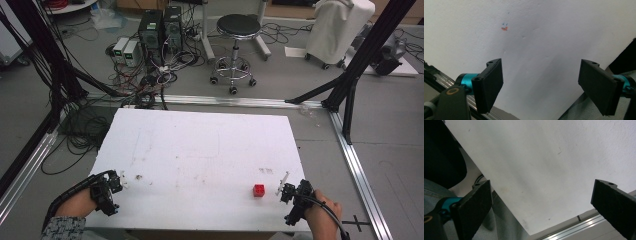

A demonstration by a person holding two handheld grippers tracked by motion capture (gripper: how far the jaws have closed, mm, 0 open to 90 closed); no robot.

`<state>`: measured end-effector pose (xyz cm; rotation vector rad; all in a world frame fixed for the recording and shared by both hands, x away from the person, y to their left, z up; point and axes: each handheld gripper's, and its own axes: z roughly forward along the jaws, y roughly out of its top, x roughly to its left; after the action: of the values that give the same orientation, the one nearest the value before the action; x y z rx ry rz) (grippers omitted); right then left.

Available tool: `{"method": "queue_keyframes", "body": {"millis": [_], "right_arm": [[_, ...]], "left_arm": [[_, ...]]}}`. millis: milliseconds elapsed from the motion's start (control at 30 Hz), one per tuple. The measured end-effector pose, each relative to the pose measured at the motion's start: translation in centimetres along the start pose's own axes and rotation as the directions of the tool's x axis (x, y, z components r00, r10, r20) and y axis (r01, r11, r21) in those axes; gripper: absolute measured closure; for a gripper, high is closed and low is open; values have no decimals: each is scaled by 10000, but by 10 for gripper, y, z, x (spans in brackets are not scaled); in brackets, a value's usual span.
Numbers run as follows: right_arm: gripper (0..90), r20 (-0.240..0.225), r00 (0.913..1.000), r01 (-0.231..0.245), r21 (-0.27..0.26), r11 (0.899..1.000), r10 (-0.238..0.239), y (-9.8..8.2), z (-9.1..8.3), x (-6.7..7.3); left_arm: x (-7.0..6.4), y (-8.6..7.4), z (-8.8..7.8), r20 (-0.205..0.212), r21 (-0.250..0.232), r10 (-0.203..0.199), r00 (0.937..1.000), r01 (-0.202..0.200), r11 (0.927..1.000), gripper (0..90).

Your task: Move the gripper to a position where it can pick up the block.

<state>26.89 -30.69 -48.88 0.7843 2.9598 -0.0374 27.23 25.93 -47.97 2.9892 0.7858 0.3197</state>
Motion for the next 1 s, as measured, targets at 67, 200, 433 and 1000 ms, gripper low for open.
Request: {"method": "queue_keyframes", "body": {"millis": [67,200,433,1000], "right_arm": [[30,-19,10000,-82,18,10000,82,0,0,1],[30,11,10000,2,-32,10000,-2,-1,-1,0],[30,31,10000,3,-6,10000,-3,-1,-1,0],[30,387,9992,164,-1035,9945,-124,0,-11,-6]], "left_arm": [[0,0,0,-14,5,31,10000,-31,10000,203],[0,0,-1,-19,1,15,10000,-15,10000,203],[0,1,-1,-10,-3,39,10000,-39,10000,203],[0,0,-2,-8,-35,-22,10000,21,10000,203]]}}
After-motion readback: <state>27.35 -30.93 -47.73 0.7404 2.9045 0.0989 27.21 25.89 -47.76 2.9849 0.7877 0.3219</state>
